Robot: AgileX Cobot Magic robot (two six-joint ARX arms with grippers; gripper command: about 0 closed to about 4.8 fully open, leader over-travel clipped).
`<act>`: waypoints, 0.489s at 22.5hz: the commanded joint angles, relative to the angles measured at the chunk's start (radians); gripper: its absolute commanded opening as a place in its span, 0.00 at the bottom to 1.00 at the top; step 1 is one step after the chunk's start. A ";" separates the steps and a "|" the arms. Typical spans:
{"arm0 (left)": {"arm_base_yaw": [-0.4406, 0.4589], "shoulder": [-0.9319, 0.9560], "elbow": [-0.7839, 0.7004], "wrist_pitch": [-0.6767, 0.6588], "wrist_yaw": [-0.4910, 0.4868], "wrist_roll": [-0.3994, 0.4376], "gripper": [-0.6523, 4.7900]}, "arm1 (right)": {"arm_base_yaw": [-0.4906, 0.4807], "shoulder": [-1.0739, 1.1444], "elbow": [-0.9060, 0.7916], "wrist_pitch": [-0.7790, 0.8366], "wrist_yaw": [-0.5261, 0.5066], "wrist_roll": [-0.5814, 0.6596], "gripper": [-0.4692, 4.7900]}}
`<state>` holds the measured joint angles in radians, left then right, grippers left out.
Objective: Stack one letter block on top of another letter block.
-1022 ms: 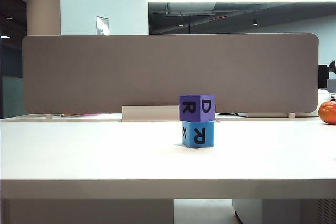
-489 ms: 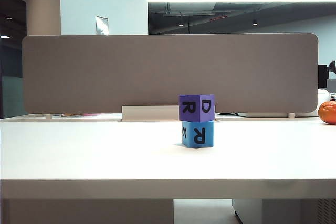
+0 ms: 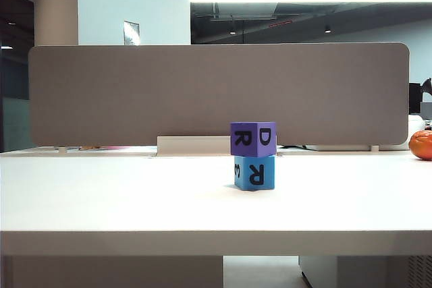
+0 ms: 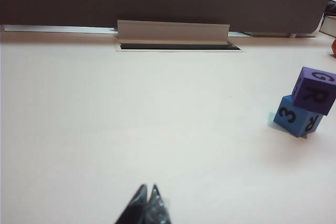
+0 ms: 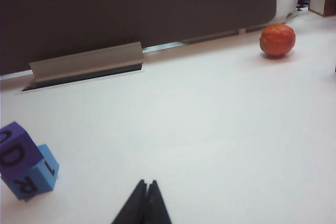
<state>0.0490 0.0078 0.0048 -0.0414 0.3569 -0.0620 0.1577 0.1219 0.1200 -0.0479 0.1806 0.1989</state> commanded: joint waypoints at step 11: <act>-0.011 -0.001 0.005 0.013 0.014 0.000 0.11 | 0.000 -0.090 -0.018 -0.160 0.001 0.007 0.07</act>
<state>0.0360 0.0067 0.0048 -0.0414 0.3660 -0.0620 0.1577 0.0341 0.0986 -0.2195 0.1806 0.2016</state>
